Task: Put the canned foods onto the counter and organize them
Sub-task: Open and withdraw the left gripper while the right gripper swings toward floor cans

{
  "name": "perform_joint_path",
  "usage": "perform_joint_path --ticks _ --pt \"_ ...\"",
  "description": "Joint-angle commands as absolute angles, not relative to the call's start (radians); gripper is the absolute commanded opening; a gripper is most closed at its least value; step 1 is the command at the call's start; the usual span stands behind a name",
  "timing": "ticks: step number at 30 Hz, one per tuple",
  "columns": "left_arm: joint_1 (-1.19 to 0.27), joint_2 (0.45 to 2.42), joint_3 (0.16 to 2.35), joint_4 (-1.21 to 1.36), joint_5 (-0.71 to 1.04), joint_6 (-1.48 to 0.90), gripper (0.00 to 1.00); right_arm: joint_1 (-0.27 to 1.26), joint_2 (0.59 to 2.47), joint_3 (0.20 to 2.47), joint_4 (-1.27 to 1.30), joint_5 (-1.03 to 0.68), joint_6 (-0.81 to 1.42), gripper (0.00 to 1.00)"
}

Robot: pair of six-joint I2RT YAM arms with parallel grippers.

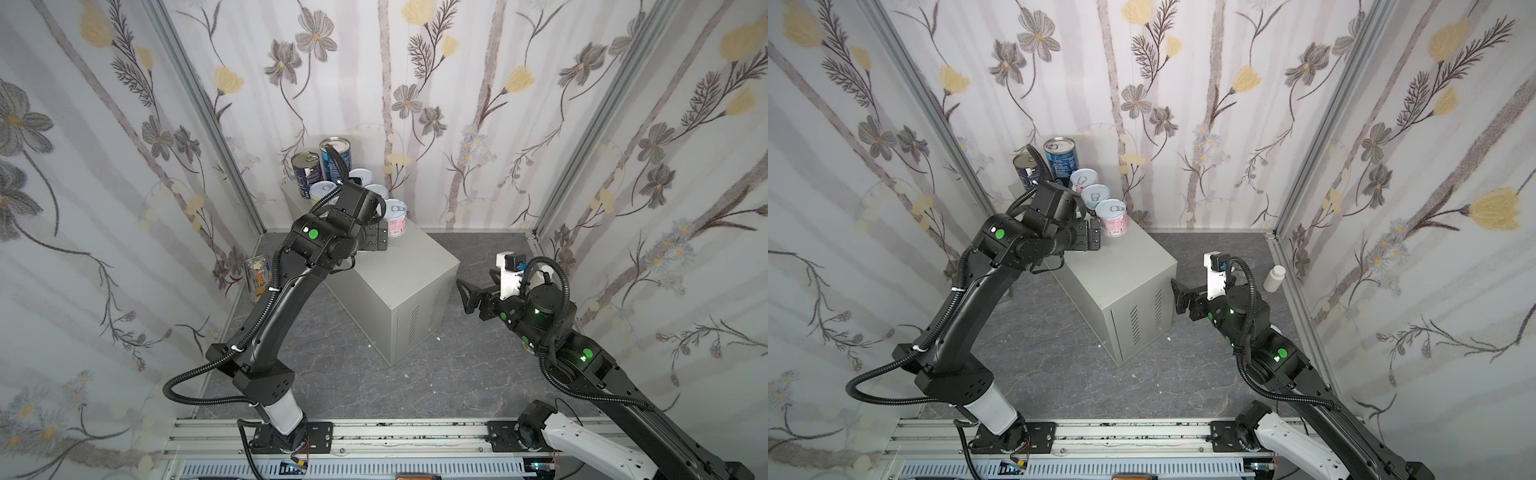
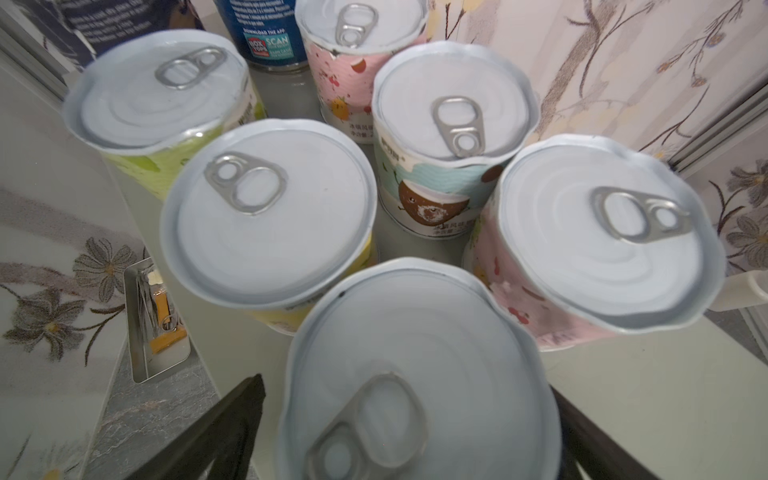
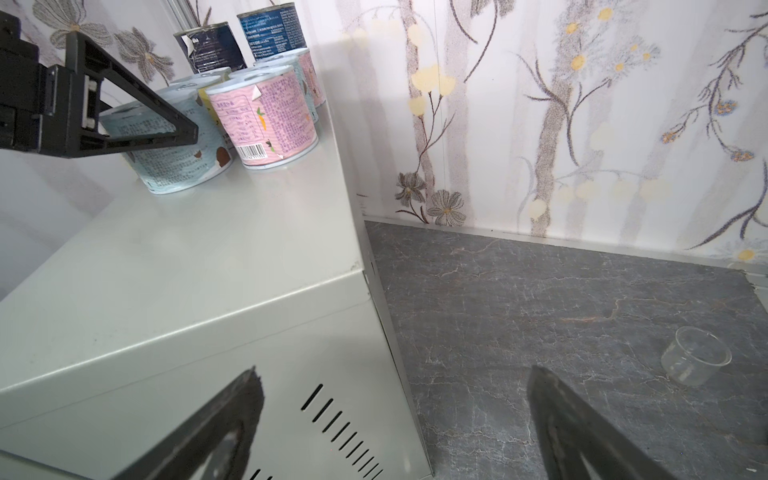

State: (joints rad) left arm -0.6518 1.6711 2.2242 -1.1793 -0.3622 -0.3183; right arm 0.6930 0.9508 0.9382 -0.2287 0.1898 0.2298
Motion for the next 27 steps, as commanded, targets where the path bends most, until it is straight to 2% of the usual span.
perform_joint_path --ticks 1,6,8,15,19,24,27 --pt "-0.653 1.637 2.241 -1.169 -0.376 -0.346 1.0 0.705 0.955 0.968 -0.25 0.224 0.209 1.0" --pt "-0.653 1.545 2.234 -1.145 -0.374 -0.354 1.0 0.721 0.978 1.038 -0.295 0.254 0.19 0.99" --pt "-0.652 1.498 2.211 -1.132 -0.375 -0.356 1.0 0.721 0.994 1.07 -0.312 0.253 0.178 0.96" --pt "-0.653 1.292 1.942 -1.069 -0.387 -0.366 1.0 0.721 1.108 1.239 -0.359 0.123 0.106 0.61" --pt "-0.65 1.164 1.73 -1.016 -0.4 -0.384 1.0 0.721 1.211 1.326 -0.367 0.046 0.088 0.47" --pt "-0.651 1.033 1.48 -0.971 -0.413 -0.411 1.0 0.718 1.33 1.401 -0.352 0.006 0.106 0.48" --pt "-0.651 0.952 1.349 -0.934 -0.39 -0.422 1.0 0.709 1.361 1.404 -0.328 0.01 0.14 0.56"
